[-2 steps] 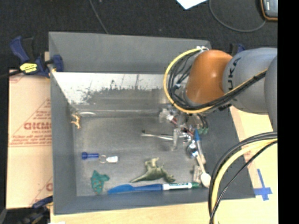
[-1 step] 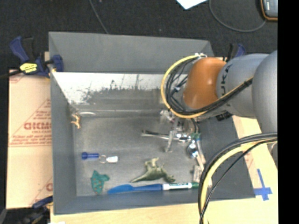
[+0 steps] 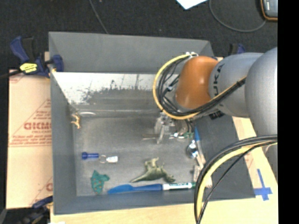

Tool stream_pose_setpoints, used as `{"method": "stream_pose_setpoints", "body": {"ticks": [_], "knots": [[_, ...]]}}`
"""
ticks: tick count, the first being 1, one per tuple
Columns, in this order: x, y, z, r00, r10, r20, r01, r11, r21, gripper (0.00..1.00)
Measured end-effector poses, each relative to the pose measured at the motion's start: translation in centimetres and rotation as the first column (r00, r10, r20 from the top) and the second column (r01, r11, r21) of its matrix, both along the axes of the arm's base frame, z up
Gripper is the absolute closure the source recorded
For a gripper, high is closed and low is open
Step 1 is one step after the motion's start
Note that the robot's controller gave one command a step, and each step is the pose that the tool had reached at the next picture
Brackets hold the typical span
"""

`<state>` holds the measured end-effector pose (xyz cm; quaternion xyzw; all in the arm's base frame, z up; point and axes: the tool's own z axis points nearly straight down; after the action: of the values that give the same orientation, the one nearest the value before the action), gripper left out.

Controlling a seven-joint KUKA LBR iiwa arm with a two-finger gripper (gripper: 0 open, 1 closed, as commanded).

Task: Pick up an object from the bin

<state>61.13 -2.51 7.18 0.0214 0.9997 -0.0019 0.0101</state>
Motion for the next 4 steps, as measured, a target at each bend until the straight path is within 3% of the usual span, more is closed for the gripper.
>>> {"method": "stream_pose_setpoints", "body": {"ticks": [1, 2, 4], "knots": [[0.0, 0.0, 0.0, 1.0, 0.001, 0.0, -0.001, 1.0, 0.0, 1.0], [-0.2, -0.1, 4.2, 1.0, 0.002, -0.007, -0.002, 1.0, 0.0, 1.0], [-0.1, -0.1, 10.4, 1.0, 0.004, -0.003, -0.004, 1.0, 0.0, 1.0]]}}
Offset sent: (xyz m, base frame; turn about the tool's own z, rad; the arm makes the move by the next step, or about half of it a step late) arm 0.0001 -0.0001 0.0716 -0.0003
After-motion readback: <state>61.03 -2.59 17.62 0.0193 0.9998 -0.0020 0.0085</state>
